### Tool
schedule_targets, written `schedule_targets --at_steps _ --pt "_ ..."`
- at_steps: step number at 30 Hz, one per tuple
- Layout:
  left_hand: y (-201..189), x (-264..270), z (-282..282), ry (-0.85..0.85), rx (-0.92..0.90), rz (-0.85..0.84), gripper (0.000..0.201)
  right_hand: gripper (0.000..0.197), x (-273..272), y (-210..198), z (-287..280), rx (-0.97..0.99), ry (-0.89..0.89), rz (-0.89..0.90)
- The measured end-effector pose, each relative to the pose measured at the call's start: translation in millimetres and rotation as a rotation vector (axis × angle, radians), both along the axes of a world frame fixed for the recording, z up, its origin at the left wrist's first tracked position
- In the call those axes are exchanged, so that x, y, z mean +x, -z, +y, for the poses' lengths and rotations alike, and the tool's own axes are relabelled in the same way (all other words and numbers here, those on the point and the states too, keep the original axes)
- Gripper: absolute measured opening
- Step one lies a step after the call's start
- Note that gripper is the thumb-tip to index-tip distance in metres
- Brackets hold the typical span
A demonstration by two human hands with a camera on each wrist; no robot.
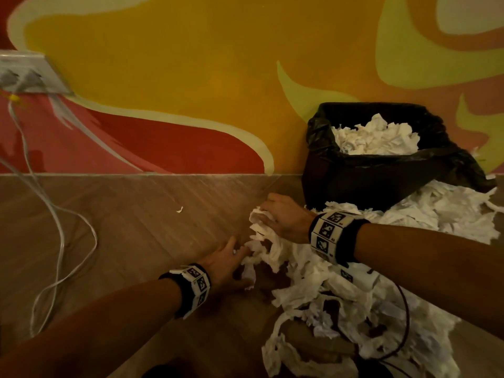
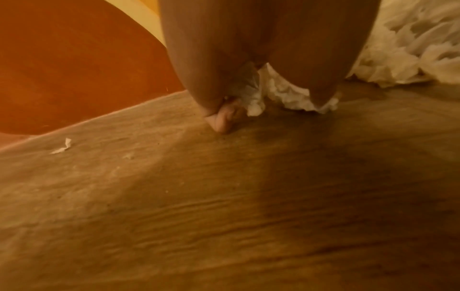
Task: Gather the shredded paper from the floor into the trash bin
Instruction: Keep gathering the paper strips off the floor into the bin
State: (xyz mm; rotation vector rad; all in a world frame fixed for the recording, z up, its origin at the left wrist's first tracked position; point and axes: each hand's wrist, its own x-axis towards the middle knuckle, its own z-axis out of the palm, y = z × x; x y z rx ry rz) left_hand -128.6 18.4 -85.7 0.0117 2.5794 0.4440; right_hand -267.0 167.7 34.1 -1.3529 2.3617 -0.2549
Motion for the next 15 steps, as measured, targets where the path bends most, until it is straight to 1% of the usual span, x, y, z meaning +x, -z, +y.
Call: schedule_targets --at_steps 2,4,6,9,10,12,13,15 --pt "-3 2 1 0.021 0.027 0.017 0.075 0.027 -1 -2 2 -0.046 0.022 0.003" --pt "-8 1 3 0.035 0.062 0.02 0.061 0.032 -3 -4 4 -0.145 0.089 0.017" --pt "-17 -3 5 0.039 0.102 0.022 0.047 0.035 -6 -7 5 -0.217 0.125 0.077" --pt "-29 -9 8 -0.023 0.202 0.024 0.017 0.041 -9 -11 11 -0.191 0.12 0.183" --pt "-33 -11 9 -0.057 0.216 0.022 0.014 0.041 -11 -12 13 -0.168 0.112 0.221" --pt "-37 -15 8 -0.108 0.193 0.018 0.02 0.038 -14 -13 16 -0.169 0.142 0.252" --pt "-37 -17 7 -0.12 0.162 0.02 0.028 0.036 -14 -15 18 -0.195 0.171 0.227" --pt "-33 -20 5 -0.135 0.104 0.014 0.052 0.036 -14 -22 20 -0.236 0.246 0.119"
